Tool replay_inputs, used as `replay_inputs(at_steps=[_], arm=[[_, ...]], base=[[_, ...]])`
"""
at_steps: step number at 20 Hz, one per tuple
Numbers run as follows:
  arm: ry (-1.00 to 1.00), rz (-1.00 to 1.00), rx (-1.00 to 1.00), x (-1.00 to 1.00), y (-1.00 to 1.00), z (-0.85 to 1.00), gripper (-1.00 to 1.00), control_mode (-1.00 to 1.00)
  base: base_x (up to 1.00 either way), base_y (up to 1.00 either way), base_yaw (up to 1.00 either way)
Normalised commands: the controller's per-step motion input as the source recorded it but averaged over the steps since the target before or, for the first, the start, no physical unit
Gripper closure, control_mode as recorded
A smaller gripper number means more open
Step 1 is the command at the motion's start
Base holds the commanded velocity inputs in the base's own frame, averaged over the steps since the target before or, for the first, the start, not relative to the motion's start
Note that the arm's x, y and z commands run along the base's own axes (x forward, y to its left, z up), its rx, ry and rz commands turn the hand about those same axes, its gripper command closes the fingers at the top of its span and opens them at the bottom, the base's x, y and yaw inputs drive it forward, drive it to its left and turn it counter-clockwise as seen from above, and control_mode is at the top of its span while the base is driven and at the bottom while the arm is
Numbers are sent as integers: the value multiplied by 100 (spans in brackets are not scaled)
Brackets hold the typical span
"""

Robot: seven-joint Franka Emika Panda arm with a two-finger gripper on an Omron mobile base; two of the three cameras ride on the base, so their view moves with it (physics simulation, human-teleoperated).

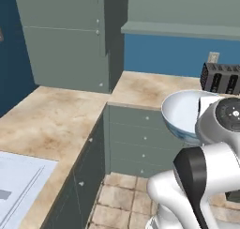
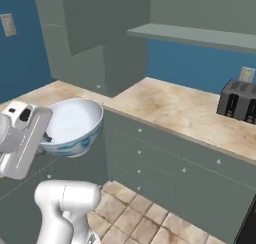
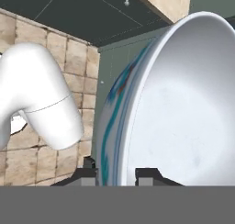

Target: Pick up the bowls from the cabinet and place each bowl in front of a stool on the dining counter.

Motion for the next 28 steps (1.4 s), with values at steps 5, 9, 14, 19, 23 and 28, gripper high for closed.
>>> replay_inputs(at_steps=[5, 9, 14, 19, 23, 28], arm=[[0, 0, 0, 0, 0, 0, 100, 100], [0, 0, 0, 0, 0, 0, 100, 100], [0, 0, 0, 0, 0, 0, 100, 100], [0, 0, 0, 0, 0, 0, 100, 100], [0, 0, 0, 0, 0, 0, 100, 100], [0, 0, 0, 0, 0, 0, 100, 100]], base=[[-80, -39, 20], [-54, -16, 51], [-87, 0, 72], [-100, 1, 75], [-91, 45, 74], [-61, 100, 62]])
